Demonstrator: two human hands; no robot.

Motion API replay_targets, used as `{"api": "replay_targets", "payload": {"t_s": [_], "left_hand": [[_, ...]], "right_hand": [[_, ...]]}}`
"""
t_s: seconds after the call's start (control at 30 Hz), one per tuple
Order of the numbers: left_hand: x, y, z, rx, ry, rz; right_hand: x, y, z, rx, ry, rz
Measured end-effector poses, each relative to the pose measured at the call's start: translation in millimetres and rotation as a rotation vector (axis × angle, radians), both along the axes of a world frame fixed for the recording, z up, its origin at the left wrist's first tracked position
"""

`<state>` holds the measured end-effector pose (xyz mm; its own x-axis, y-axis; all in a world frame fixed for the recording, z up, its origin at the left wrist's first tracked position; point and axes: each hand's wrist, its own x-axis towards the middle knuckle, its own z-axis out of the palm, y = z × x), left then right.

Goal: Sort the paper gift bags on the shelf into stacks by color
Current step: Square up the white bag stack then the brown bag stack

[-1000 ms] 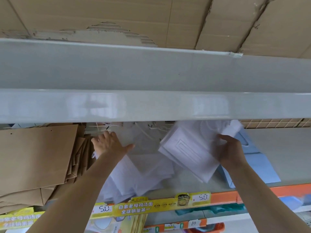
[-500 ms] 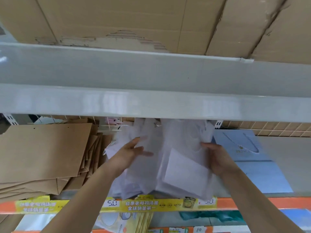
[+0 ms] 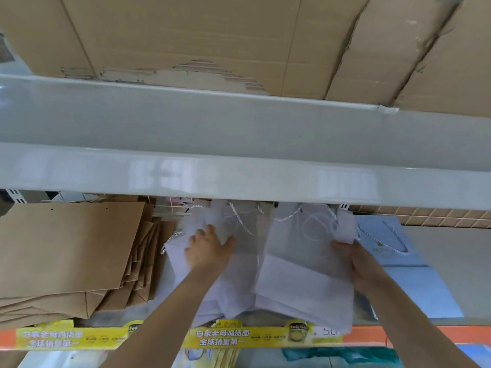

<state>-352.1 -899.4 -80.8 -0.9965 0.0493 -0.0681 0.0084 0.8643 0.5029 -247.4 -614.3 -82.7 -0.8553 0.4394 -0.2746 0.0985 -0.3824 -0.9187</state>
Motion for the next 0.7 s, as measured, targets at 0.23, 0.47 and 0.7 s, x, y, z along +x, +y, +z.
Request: {"api": "replay_targets", "payload": {"t_s": [0.23,0.47,0.7], "left_hand": [[-16,-3,-21,-0.34,-0.159,0.067],[12,-2,-17,0.507,-0.113,-0.114],[36,-1,-1,1.13,-0.495,-0.138]], "right_hand": [[2,15,-1,-0.088,-0.021,-0.114],[-2,12,10,-0.161,0.039,-0.084],[-22,-40,0,-0.118,-0.033,0.136]]}}
